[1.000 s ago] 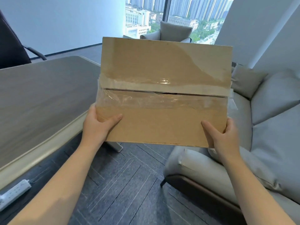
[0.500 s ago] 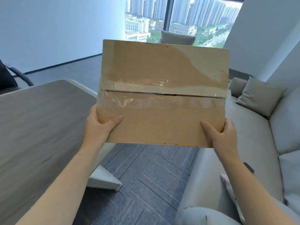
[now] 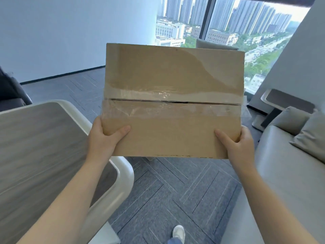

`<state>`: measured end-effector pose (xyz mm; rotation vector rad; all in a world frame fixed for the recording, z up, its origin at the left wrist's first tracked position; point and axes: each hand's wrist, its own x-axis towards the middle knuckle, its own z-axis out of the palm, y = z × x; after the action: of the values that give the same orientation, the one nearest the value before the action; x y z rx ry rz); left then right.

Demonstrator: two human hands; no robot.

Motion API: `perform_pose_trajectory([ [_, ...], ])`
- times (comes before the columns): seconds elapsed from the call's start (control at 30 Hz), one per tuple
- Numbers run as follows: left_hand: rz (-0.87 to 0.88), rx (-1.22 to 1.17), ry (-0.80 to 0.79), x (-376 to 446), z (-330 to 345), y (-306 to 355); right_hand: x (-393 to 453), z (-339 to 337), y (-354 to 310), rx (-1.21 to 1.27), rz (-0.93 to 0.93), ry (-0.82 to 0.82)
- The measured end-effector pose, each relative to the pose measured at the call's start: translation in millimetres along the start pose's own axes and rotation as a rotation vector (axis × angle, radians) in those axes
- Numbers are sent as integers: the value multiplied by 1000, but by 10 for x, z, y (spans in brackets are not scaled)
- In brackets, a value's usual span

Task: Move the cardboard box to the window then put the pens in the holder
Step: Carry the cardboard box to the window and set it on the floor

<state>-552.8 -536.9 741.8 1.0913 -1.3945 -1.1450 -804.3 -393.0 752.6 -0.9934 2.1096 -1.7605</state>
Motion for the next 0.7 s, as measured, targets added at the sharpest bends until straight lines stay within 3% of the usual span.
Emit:
perform_pose_trajectory([
  [0.33,-67,44,307,1235,936,-155,2263,792,285,8,-66,-304],
  [0.7,-68,77,587,2358,712,-388,3405,2443,265,104,-119,-591],
])
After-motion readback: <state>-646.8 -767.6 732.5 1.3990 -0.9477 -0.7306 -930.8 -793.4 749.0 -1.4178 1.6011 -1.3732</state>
